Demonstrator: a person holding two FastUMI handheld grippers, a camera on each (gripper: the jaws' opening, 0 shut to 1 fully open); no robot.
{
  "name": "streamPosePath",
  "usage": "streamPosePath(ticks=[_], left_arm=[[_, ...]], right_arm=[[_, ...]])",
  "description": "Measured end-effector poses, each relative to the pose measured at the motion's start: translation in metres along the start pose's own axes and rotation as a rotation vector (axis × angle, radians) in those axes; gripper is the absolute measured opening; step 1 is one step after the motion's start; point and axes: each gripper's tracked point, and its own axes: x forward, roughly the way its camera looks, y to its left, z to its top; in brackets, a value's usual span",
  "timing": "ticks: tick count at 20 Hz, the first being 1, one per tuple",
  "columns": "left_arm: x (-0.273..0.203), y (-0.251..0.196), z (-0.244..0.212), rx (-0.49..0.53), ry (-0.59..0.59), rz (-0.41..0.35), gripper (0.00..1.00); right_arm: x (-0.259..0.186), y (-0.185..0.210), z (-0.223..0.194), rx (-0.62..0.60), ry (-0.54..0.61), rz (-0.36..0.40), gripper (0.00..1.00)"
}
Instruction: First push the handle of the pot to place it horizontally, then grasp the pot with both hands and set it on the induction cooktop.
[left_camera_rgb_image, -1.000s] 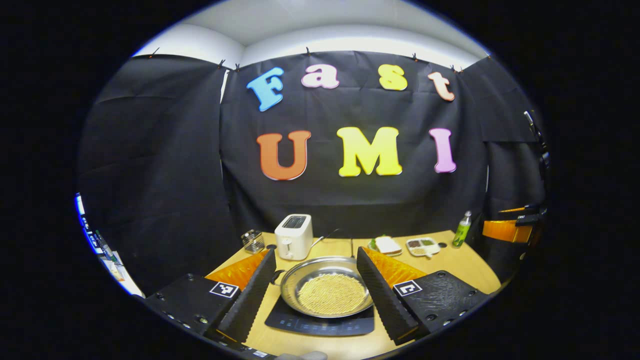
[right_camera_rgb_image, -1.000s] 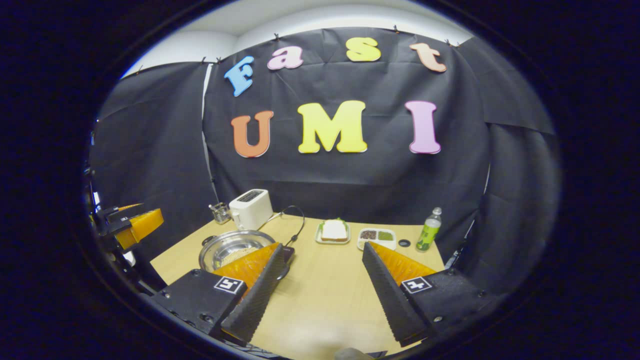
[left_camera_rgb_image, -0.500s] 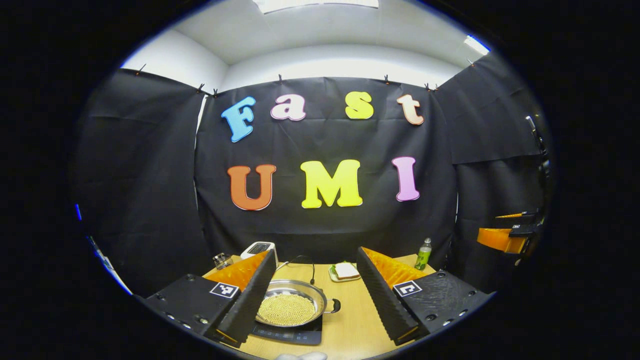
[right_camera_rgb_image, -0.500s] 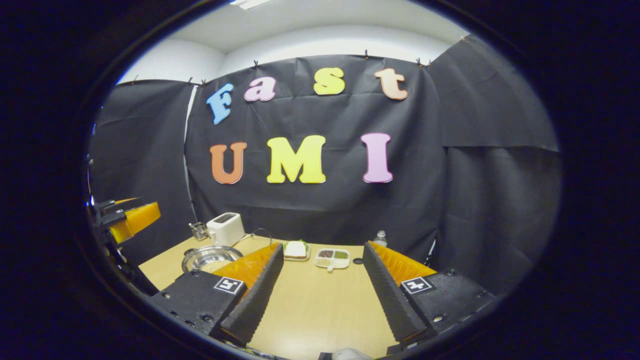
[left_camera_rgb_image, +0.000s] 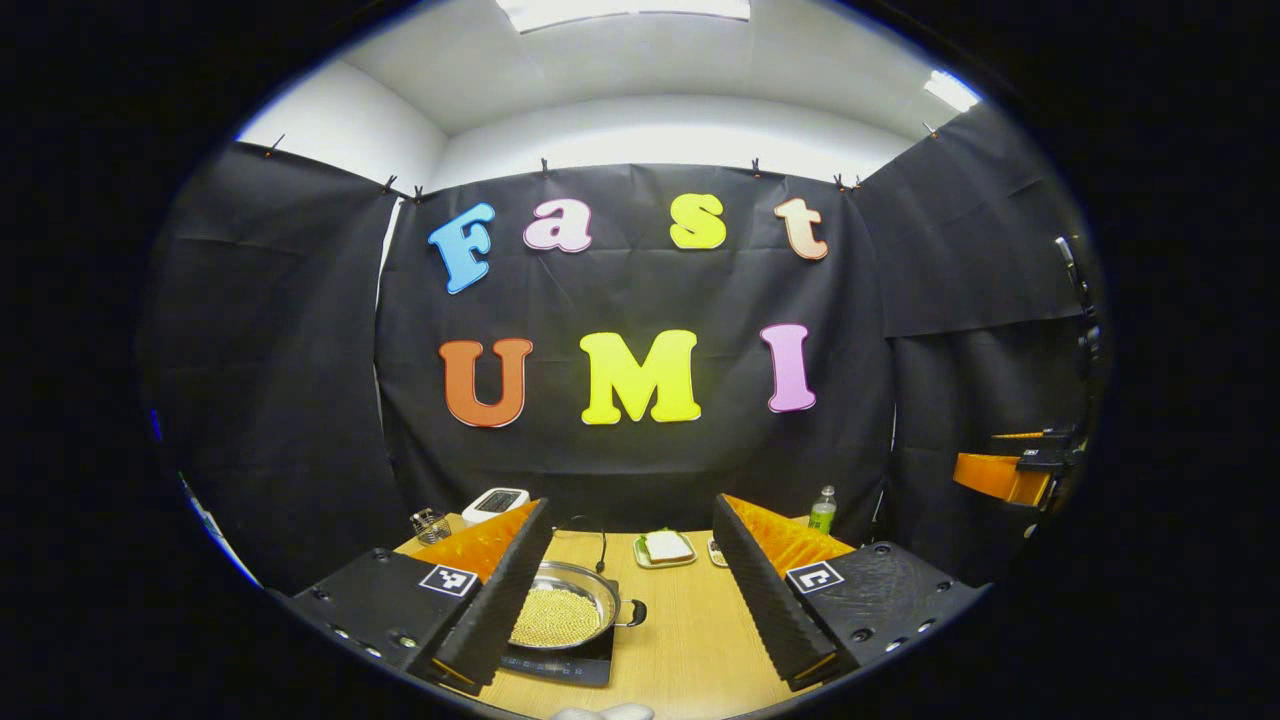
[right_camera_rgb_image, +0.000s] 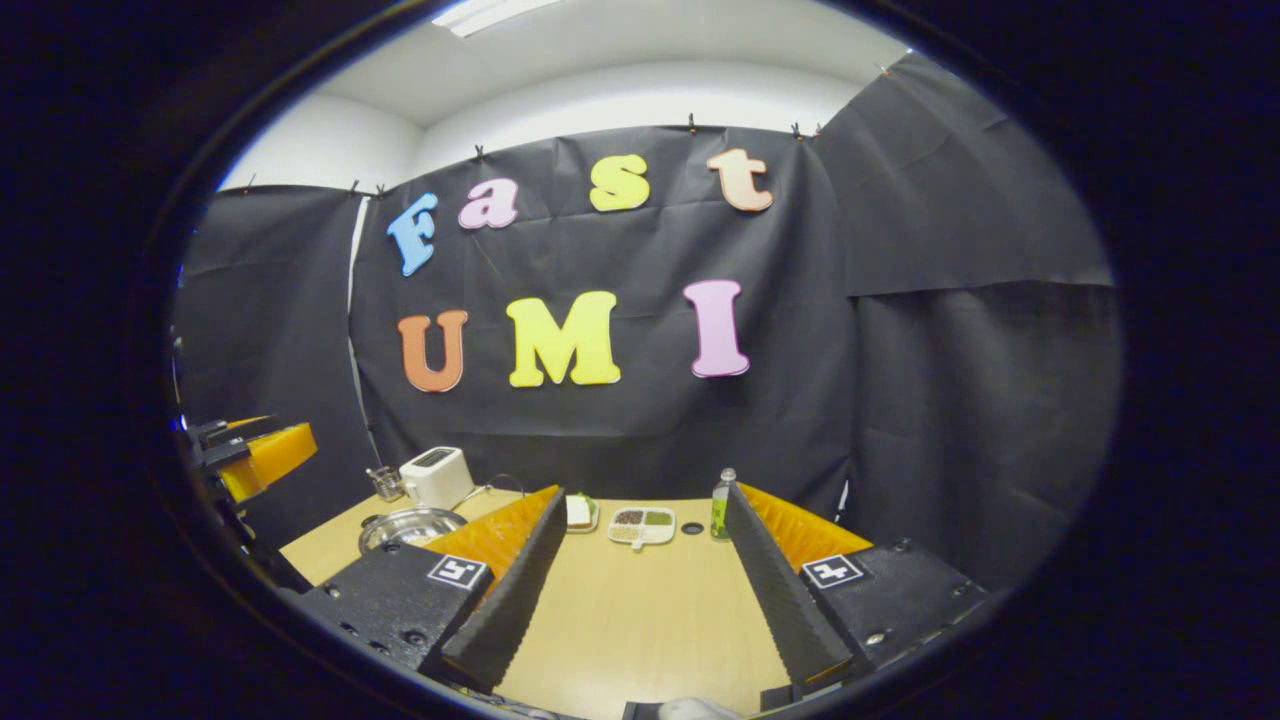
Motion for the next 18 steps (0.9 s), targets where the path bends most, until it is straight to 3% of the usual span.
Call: streamPosePath(ticks=[18], left_arm=[[-0.018,0.008,0.016,0.023,-0.020,0.017,0.96]], right_arm=[[-0.013,0.003,0.015,-0.008,-0.042,0.008,0.99]])
